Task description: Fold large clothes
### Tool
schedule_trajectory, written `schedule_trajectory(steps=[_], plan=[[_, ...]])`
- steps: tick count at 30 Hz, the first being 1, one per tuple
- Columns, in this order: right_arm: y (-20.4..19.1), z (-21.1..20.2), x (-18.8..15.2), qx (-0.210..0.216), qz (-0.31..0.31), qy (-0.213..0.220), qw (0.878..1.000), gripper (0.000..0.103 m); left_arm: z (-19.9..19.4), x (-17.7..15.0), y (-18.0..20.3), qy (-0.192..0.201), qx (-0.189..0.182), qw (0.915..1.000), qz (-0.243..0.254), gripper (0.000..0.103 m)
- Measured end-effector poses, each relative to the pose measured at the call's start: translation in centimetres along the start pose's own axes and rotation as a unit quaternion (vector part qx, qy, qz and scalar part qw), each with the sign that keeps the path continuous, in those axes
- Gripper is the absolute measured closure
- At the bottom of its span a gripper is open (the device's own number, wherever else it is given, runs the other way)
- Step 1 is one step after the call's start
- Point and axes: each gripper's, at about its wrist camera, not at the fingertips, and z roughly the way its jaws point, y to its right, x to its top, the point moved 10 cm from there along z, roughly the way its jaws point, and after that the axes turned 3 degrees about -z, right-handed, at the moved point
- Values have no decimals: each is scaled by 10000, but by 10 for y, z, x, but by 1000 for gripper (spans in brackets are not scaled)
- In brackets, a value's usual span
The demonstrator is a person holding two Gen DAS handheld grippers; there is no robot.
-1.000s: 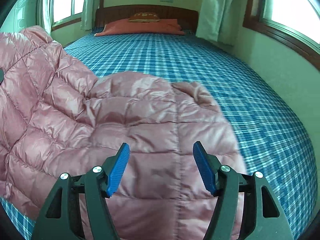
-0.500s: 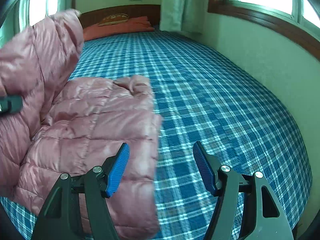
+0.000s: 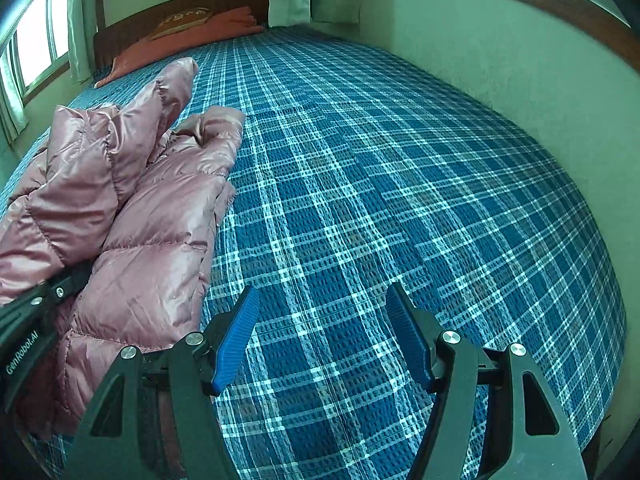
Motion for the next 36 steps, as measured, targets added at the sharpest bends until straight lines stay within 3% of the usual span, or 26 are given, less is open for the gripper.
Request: schedule_trajectory(steps=[10,18,21,25,31,36], plan=[[1,-2,1,-38,9,25,10000,38,-7,2,3,75,22,10000,52,86],[6,-19,6,-67,-6,197,9998,38,-34,8,10,207,-144,9997,-23,72],[6,-28,7,-87,-28,266,9996,38,-54,10,12,351,-415,9984,-173,59],[0,-41,3,-144,-132,356,9992,38,-86,9,11,596,-663,9958,-216,55],[-12,-56,-4,-275,-409,446,9978,38,-121,7,-30,895,-720,9920,-531,51],[-19,-63,-9,-353,-536,453,9969,38,-124,-2,-89,956,-387,9887,-1084,51]])
